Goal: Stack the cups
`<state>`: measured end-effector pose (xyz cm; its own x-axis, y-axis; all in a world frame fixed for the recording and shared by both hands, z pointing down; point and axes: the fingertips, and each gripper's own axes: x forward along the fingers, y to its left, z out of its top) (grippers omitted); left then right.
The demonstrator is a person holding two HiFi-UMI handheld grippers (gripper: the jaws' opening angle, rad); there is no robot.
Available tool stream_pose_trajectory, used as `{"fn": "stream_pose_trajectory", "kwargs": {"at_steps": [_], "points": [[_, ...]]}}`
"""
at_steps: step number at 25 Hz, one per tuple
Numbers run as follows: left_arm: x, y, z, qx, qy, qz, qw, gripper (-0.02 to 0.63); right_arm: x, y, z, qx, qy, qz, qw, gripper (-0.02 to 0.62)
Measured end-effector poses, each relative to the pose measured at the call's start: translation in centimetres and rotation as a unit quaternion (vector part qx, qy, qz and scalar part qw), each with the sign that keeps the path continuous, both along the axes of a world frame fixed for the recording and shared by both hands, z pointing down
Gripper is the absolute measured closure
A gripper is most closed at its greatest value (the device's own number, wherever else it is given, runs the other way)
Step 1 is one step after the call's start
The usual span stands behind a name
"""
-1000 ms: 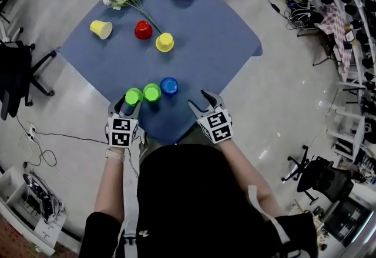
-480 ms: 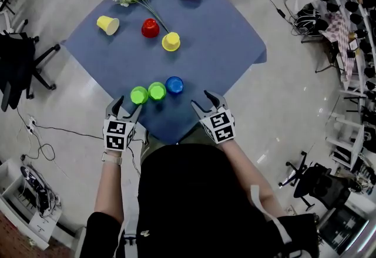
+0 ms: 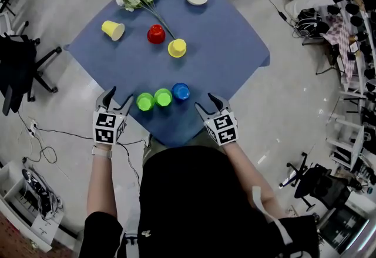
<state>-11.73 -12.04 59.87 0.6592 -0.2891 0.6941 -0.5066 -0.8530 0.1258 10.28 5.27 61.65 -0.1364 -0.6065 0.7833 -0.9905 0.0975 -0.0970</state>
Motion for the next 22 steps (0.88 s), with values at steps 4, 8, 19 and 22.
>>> {"fn": "stream_pose_trajectory", "kwargs": {"at_steps": [4,8,19,22], "points": [[1.0,-5.3,0.3,0.031,-0.017,-0.010,0.9993,0.347,0.4,-0.3,0.1,-0.009,0.002,0.020,1.000,0.344],[2.3,-10.0,1.1,0.059,-0.037,-0.021,0.9973,0.396,1.2,0.1,0.1,-0.015,0.005,0.051,0.999,0.344],[4.2,-19.3,2.9,0.128,-0.081,-0.080,0.9852,0.511,3.8,3.4,0.4,-0.036,0.002,0.136,0.990,0.344],[4.9,-20.7,3.2,0.140,-0.093,-0.080,0.9825,0.512,4.3,4.6,0.3,-0.040,0.003,0.153,0.987,0.344]]}}
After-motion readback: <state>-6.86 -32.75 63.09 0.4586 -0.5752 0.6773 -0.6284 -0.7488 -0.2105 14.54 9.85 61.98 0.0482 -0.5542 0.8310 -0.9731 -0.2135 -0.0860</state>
